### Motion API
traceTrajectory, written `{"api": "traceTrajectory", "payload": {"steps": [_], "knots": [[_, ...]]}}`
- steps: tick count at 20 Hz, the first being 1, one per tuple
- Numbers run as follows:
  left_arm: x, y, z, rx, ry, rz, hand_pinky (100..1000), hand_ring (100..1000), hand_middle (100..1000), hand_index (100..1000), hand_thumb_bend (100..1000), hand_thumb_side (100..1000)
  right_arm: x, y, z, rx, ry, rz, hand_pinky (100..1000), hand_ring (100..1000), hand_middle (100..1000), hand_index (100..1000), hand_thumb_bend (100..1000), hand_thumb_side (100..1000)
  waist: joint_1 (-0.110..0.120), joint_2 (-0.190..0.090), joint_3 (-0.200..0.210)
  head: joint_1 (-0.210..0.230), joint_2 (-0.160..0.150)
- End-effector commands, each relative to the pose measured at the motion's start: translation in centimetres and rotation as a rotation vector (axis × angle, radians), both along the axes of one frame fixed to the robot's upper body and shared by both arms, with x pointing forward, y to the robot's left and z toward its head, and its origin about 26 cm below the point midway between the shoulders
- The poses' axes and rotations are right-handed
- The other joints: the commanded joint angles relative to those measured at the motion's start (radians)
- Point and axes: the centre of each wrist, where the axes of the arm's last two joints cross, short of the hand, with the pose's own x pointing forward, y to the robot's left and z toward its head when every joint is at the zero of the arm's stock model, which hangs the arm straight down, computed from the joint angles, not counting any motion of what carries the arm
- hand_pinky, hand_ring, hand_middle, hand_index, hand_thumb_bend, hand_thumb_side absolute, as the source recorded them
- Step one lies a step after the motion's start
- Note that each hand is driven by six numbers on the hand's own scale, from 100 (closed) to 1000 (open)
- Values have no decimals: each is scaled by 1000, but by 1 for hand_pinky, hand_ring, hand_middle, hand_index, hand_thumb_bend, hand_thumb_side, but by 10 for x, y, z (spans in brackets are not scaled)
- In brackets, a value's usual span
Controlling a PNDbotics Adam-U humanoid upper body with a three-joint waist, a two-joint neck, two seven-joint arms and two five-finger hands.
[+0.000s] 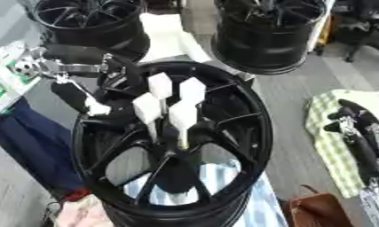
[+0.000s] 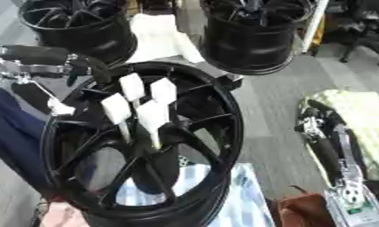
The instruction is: Pull the pin out of the wheel hub.
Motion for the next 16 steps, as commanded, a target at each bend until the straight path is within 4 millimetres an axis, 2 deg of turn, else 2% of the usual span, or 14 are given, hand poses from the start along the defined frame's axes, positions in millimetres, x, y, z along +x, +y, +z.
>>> {"api": "traceTrajectory", "payload": {"steps": [1, 16], "knots": [[-1, -5, 12, 260, -13, -318, 442, 1000, 728, 936, 217, 479, 2, -5, 6, -16, -19, -7, 664, 546, 580, 833, 100, 653, 0, -13, -2, -2, -3], [-3, -16, -5, 315, -3, -385, 445, 1000, 748, 934, 239, 477, 2, -5, 5, -15, -17, -6, 664, 546, 579, 833, 100, 654, 4, -12, -10, 1, -3]]}}
